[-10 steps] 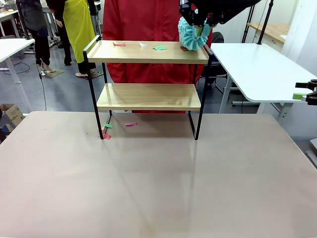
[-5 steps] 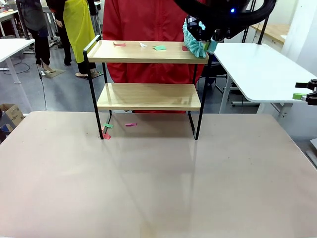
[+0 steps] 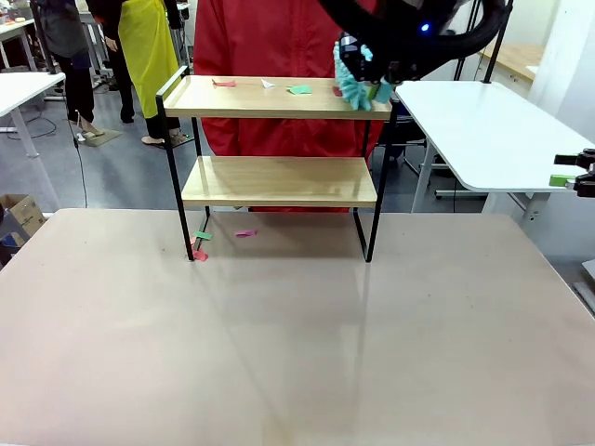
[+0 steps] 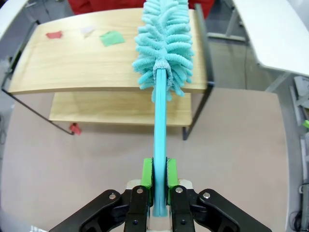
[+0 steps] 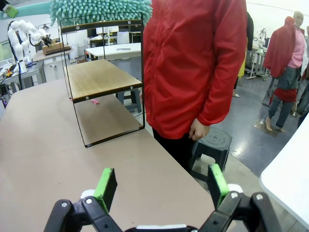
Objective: Clean the shelf.
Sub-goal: Clean the specific section of the Shelf indicated by the human with the Duster.
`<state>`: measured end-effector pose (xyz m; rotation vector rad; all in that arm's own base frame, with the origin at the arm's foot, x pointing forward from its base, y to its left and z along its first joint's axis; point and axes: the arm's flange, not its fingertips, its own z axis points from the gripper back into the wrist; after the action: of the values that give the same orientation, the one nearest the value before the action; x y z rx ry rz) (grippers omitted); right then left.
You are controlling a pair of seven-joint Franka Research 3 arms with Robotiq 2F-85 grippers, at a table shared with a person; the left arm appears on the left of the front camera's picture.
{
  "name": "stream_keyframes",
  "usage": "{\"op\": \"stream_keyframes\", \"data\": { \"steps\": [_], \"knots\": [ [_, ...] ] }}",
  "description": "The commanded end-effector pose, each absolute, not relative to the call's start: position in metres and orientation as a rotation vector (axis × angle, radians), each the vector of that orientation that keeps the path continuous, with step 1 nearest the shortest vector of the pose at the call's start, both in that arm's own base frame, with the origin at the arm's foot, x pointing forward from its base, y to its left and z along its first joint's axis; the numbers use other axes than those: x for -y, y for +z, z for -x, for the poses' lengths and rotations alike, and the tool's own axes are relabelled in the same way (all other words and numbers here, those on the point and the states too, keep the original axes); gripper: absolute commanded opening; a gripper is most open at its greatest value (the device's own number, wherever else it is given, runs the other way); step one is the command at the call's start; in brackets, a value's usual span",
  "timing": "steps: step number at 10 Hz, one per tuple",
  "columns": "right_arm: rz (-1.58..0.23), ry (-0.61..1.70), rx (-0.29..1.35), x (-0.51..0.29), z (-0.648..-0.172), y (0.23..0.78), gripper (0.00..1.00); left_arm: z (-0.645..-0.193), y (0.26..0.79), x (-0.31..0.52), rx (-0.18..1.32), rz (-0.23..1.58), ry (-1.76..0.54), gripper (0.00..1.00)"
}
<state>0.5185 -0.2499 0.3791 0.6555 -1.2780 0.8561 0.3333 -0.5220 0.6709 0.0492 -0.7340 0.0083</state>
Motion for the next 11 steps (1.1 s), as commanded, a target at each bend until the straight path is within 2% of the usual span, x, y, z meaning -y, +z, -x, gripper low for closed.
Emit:
{"op": "stream_keyframes", "data": {
  "steps": [1,4,8,11],
  "knots": [
    [-0.64,0.848,1.266,0.247,-0.519,0.386,1.0,-0.327,0.675,0.49,0.701,-0.114,0.009,0.14],
    [-0.64,0.848,1.266,0.247,-0.519,0.386,1.0,-0.315,0.672,0.444,0.675,-0.164,-0.004,0.14],
    [-0.64,0.848,1.266,0.247,-0.519,0.386,1.0,-0.291,0.651,0.365,0.581,-0.318,-0.019,0.14],
    [-0.64,0.848,1.266,0.247,-0.519,0.386,1.0,-0.267,0.652,0.291,0.545,-0.439,0.071,0.14]
  ]
}}
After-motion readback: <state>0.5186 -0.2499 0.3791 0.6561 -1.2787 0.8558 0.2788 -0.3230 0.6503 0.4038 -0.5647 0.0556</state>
